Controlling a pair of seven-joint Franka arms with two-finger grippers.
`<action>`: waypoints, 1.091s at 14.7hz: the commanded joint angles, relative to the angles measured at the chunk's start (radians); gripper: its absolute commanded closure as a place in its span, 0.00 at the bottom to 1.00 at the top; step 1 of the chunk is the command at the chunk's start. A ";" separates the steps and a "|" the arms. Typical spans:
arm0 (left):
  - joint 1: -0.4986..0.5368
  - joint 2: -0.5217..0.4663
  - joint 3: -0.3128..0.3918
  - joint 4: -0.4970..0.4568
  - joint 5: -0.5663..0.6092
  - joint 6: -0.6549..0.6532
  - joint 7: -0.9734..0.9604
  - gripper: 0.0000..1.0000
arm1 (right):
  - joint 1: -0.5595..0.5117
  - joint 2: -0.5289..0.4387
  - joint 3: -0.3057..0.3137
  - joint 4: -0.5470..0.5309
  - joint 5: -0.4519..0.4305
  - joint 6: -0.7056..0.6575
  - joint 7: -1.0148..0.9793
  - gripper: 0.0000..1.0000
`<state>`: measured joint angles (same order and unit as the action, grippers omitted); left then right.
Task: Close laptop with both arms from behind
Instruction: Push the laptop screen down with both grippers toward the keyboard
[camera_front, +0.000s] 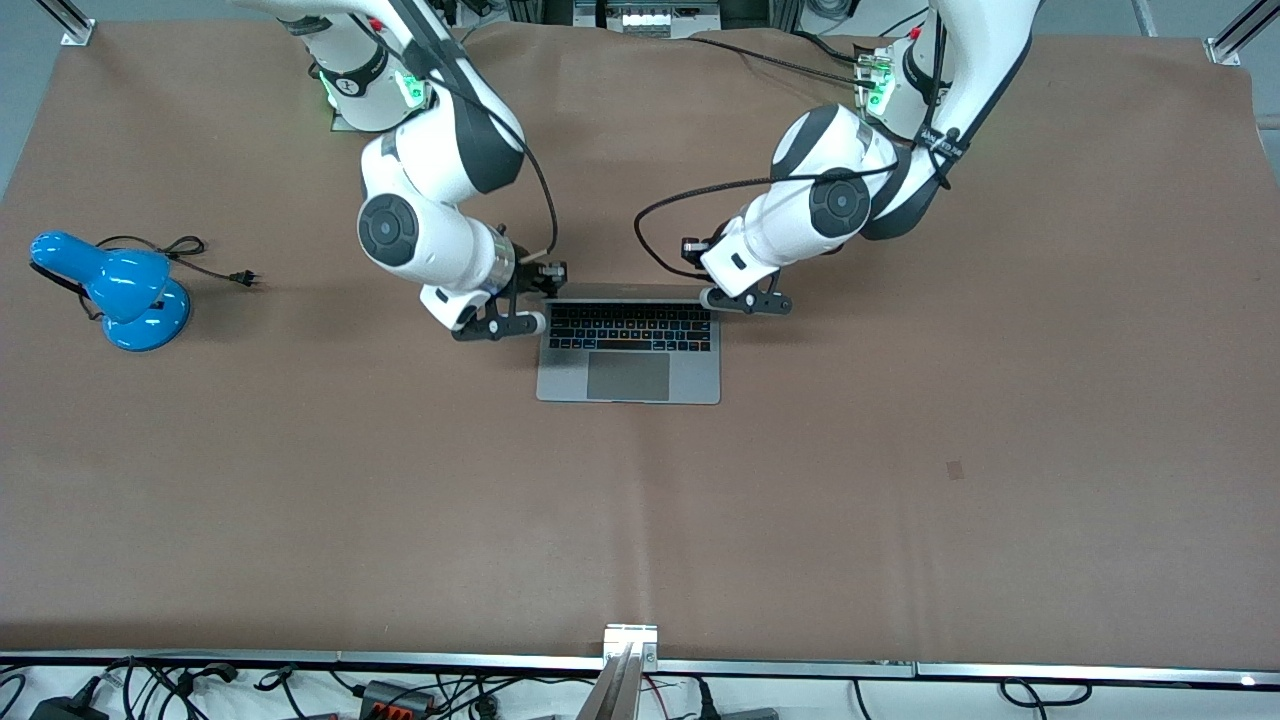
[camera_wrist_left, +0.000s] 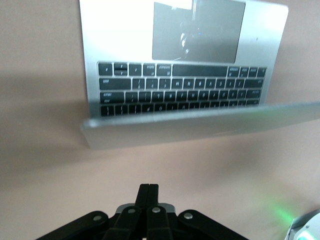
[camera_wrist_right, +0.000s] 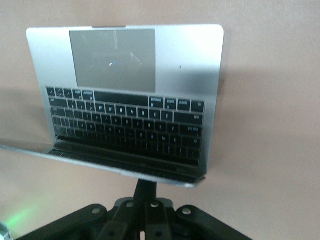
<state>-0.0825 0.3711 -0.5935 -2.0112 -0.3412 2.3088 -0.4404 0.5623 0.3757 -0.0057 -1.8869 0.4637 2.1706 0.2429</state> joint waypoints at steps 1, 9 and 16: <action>-0.003 0.064 0.009 0.051 0.080 0.035 -0.008 1.00 | -0.002 0.098 -0.008 0.080 -0.019 0.046 0.004 1.00; -0.031 0.281 0.021 0.186 0.189 0.124 -0.023 1.00 | -0.002 0.285 -0.034 0.177 -0.086 0.139 0.004 1.00; -0.109 0.339 0.089 0.189 0.306 0.259 -0.024 1.00 | 0.005 0.348 -0.033 0.178 -0.091 0.224 0.010 1.00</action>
<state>-0.1644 0.6981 -0.5272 -1.8474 -0.0706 2.5574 -0.4481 0.5627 0.6782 -0.0396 -1.7328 0.3877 2.3591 0.2428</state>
